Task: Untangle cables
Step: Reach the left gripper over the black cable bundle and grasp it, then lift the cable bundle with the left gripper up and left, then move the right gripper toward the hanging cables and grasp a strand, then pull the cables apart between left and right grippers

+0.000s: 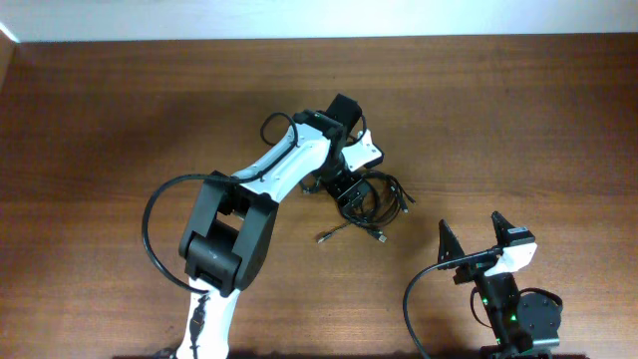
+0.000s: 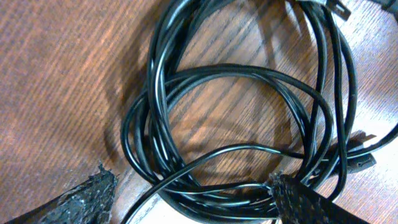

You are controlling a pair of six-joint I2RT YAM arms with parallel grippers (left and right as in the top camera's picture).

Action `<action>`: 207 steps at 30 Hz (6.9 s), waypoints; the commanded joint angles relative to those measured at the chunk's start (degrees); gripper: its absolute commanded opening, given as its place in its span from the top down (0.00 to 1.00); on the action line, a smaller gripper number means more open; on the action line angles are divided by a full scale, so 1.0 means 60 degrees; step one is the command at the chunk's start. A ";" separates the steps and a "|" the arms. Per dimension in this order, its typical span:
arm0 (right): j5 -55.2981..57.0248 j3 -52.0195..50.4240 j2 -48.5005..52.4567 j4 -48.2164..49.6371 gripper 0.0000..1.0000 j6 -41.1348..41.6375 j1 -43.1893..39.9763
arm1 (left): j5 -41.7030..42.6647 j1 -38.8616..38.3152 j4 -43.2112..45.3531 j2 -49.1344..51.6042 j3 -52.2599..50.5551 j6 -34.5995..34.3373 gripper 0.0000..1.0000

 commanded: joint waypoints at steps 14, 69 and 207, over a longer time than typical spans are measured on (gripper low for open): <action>0.0044 -0.0044 -0.0058 -0.0047 0.01 0.0040 0.0055 | -0.0200 -0.0004 0.0200 0.0157 -0.0976 0.0040 0.71; -0.1082 0.3610 0.3595 -0.2182 0.01 -0.0295 0.0055 | 0.2146 0.2779 -0.0772 -0.4976 0.0372 0.2244 1.00; -0.6226 0.8852 1.1191 -0.1756 0.96 -0.0226 0.0055 | 0.0401 0.1789 -0.0393 -0.4149 0.0222 -0.0958 0.01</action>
